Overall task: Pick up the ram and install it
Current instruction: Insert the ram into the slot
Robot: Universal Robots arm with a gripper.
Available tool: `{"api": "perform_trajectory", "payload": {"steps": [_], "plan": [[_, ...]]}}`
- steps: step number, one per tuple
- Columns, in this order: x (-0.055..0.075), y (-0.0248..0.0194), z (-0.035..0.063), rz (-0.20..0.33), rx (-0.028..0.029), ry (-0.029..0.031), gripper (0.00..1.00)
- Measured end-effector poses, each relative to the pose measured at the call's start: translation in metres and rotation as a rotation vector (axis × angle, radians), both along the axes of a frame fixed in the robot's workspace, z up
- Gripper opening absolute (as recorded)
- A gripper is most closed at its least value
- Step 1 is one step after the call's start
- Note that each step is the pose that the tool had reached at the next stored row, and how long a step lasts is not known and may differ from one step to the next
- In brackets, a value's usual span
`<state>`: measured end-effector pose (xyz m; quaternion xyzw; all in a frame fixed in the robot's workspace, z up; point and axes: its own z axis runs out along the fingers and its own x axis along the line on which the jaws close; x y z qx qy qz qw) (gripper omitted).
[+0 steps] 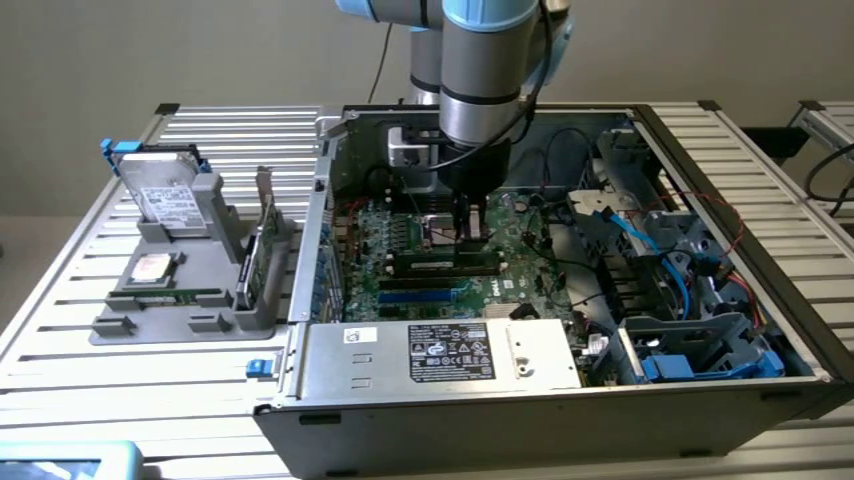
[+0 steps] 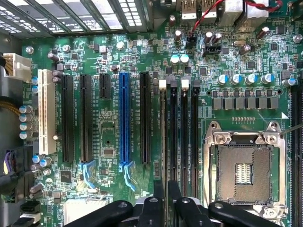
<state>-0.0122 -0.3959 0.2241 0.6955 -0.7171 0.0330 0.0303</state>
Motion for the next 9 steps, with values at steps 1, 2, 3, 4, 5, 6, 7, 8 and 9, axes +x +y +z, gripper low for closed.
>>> {"api": "perform_trajectory", "payload": {"steps": [1, 2, 3, 4, 5, 6, 7, 8, 9], "plan": [[0.0, 0.0, 0.0016, 0.0, 0.0002, -0.0001, 0.2], [0.0, 0.0, 0.0053, 0.0, 0.0, 0.0, 0.2], [0.0, 0.0, 0.009, 0.0, -0.0001, 0.0, 0.2], [0.0, 0.0, 0.0128, 0.0, -0.0001, 0.0, 0.2], [0.0, 0.0, 0.016, 0.0, -0.0002, 0.0, 0.2], [0.001, 0.0, 0.0189, 0.0, -0.0001, 0.0, 0.2], [0.002, 0.0, 0.021, 0.0, -0.0002, 0.0001, 0.2], [0.004, -0.0001, 0.0226, 0.0, -0.0002, 0.0003, 0.2], [0.006, -0.0002, 0.0237, 0.0, -0.0001, 0.0009, 0.2]]}}
